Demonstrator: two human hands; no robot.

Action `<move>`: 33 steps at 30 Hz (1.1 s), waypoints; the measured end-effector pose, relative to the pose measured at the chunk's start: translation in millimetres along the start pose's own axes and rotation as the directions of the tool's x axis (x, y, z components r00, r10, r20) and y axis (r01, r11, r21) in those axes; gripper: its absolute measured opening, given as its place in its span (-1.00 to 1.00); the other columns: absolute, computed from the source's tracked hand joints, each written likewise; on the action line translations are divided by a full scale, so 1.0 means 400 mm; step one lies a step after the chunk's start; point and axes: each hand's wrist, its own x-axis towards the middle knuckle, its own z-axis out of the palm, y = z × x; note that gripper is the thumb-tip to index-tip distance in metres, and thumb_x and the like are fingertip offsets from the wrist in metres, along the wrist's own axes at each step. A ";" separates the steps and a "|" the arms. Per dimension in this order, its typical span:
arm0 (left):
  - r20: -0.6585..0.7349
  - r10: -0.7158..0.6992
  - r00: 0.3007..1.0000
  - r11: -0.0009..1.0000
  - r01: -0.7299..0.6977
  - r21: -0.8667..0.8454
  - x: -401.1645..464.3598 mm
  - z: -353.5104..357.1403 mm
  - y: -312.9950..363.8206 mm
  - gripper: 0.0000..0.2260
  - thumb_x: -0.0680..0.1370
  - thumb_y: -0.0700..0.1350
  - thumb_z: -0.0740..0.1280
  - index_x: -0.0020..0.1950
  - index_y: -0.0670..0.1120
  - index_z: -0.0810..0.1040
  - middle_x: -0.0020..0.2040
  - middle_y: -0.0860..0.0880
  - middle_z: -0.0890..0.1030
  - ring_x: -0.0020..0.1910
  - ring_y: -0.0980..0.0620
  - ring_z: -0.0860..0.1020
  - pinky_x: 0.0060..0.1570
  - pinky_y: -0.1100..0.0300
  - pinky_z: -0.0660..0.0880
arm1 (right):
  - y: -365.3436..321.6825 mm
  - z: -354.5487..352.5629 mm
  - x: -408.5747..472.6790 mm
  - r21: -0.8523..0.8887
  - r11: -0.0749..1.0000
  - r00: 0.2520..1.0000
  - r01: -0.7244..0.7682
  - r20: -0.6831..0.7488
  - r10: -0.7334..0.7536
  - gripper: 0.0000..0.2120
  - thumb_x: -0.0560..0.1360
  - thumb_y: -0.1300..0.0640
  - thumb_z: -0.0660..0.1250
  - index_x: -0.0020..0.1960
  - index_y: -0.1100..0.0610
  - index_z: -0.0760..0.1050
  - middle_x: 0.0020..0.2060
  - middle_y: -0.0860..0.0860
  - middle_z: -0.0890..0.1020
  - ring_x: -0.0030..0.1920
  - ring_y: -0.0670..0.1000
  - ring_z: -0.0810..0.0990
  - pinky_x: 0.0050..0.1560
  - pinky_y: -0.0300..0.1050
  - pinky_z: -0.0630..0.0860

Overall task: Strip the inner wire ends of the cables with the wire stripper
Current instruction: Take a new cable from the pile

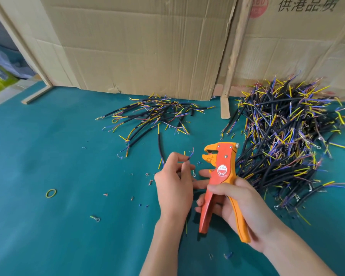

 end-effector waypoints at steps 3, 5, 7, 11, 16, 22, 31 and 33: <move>-0.021 0.005 1.000 1.000 -0.005 0.010 0.001 0.001 0.002 -0.73 0.60 -0.28 0.29 -0.16 0.08 0.50 -0.24 0.14 0.69 -0.46 0.08 0.63 -0.45 0.28 0.49 | 0.000 -0.003 0.000 -0.006 1.000 1.000 -0.011 -0.012 0.011 -0.56 0.35 0.26 0.42 0.22 0.30 0.56 -0.05 0.35 0.65 -0.21 0.25 0.59 -0.11 0.14 0.63; -0.023 0.006 1.000 1.000 -0.006 0.014 0.000 0.001 0.002 -0.74 0.60 -0.27 0.29 -0.15 0.09 0.48 -0.28 0.17 0.68 -0.49 0.01 0.60 -0.49 0.14 0.50 | -0.005 -0.005 -0.001 -0.031 0.999 1.000 -0.023 0.009 0.024 -0.63 0.36 0.25 0.42 0.16 0.27 0.62 -0.16 0.32 0.59 -0.21 0.25 0.59 -0.11 0.15 0.63; -0.014 0.004 1.000 1.000 -0.004 -0.010 0.000 0.001 0.000 -0.74 0.60 -0.27 0.28 -0.16 0.09 0.46 -0.32 0.17 0.68 -0.53 -0.06 0.59 -0.56 0.13 0.49 | -0.009 -0.004 -0.002 -0.057 0.998 0.998 -0.040 0.037 0.043 -0.68 0.37 0.24 0.42 0.13 0.26 0.65 -0.20 0.28 0.56 -0.22 0.25 0.59 -0.12 0.16 0.62; 0.007 0.015 1.000 1.000 -0.015 -0.015 0.000 0.004 0.001 -0.72 0.61 -0.28 0.26 -0.12 0.11 0.48 -0.29 0.13 0.67 -0.46 0.05 0.64 -0.47 0.09 0.54 | -0.007 -0.005 -0.001 -0.074 0.994 0.996 -0.077 0.040 0.080 -0.61 0.36 0.25 0.44 0.17 0.32 0.60 -0.21 0.27 0.55 -0.22 0.25 0.58 -0.13 0.17 0.62; -0.009 0.107 0.994 0.992 -0.106 0.069 0.007 0.007 -0.005 -0.71 0.59 -0.32 0.26 -0.06 0.11 0.48 -0.29 0.03 0.61 -0.31 -0.09 0.61 -0.22 -0.03 0.55 | -0.007 -0.003 0.000 -0.082 0.994 0.996 -0.078 0.035 0.081 -0.58 0.35 0.26 0.45 0.19 0.37 0.56 -0.23 0.27 0.55 -0.24 0.26 0.58 -0.16 0.15 0.62; -0.036 0.171 0.985 0.982 -0.168 0.083 0.005 0.006 -0.010 -0.73 0.57 -0.32 0.29 -0.09 0.07 0.54 -0.24 -0.01 0.63 -0.25 -0.11 0.57 -0.17 -0.08 0.53 | -0.013 0.004 -0.004 -0.099 0.992 0.996 -0.080 0.038 0.084 -0.60 0.40 0.25 0.48 0.18 0.38 0.52 -0.28 0.25 0.52 -0.31 0.23 0.54 -0.25 0.14 0.60; -0.041 0.233 0.972 0.969 -0.228 0.096 0.003 0.008 -0.014 -0.74 0.57 -0.32 0.31 -0.10 0.06 0.55 -0.24 0.10 0.62 -0.26 -0.03 0.56 -0.18 -0.01 0.52 | -0.009 0.014 -0.004 -0.109 0.993 0.999 -0.035 0.003 0.035 -0.58 0.52 0.00 0.45 0.12 0.35 0.54 -0.38 0.17 0.41 -0.46 0.13 0.40 -0.44 -0.01 0.45; -0.026 0.264 0.964 0.958 -0.259 0.120 0.003 0.008 -0.017 -0.78 0.57 -0.31 0.33 -0.10 0.02 0.56 -0.25 0.10 0.61 -0.26 0.00 0.55 -0.19 0.01 0.51 | -0.010 0.013 -0.005 -0.123 0.992 0.999 -0.014 -0.031 0.010 -0.63 0.50 -0.05 0.49 0.06 0.26 0.60 -0.42 0.12 0.37 -0.53 0.08 0.34 -0.50 -0.10 0.38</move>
